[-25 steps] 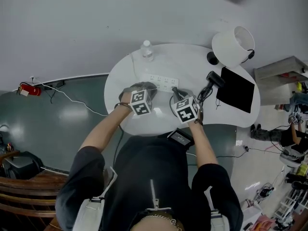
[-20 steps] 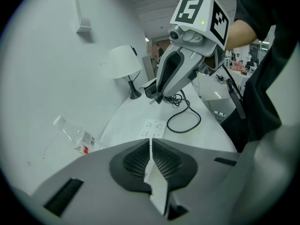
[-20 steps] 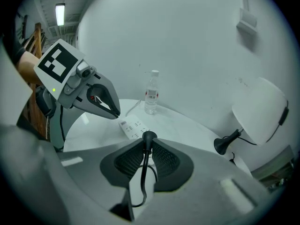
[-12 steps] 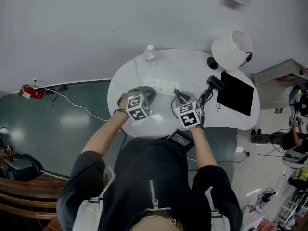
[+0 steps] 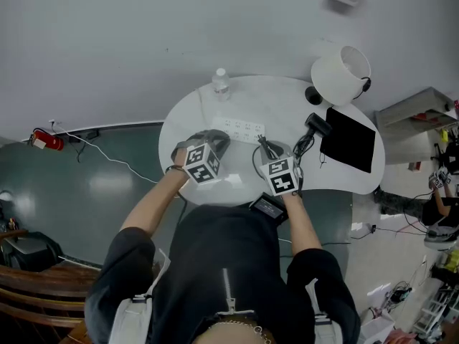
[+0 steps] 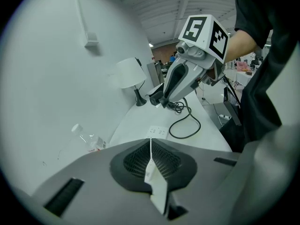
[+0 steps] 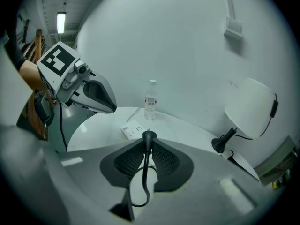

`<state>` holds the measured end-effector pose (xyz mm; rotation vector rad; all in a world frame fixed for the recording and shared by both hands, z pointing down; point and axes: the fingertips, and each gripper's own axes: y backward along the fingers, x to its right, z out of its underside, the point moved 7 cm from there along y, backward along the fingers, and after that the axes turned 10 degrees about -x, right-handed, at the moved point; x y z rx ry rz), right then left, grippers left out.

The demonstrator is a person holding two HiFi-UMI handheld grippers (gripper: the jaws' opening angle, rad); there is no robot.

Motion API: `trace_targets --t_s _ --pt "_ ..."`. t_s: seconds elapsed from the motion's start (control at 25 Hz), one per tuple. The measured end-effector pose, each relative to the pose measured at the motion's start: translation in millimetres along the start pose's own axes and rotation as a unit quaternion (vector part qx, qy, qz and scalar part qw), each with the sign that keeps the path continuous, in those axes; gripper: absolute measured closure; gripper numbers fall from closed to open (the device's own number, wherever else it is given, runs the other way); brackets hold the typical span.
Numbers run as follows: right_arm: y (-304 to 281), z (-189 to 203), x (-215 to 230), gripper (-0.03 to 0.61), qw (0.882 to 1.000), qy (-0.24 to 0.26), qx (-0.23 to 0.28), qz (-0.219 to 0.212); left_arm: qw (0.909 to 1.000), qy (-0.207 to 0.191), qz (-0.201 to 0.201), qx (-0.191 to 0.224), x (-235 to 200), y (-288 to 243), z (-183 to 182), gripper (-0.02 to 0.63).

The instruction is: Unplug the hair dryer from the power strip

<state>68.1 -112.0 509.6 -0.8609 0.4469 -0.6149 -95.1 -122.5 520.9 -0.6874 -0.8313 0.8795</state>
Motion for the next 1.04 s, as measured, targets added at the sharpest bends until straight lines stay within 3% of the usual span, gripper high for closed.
trace_targets --t_s 1.04 --pt "16.7 15.3 -9.8 0.525 1.000 -0.007 0.015 0.008 0.9998 -0.018 0.003 0.002 17.2 6.2 -4.7 0.594"
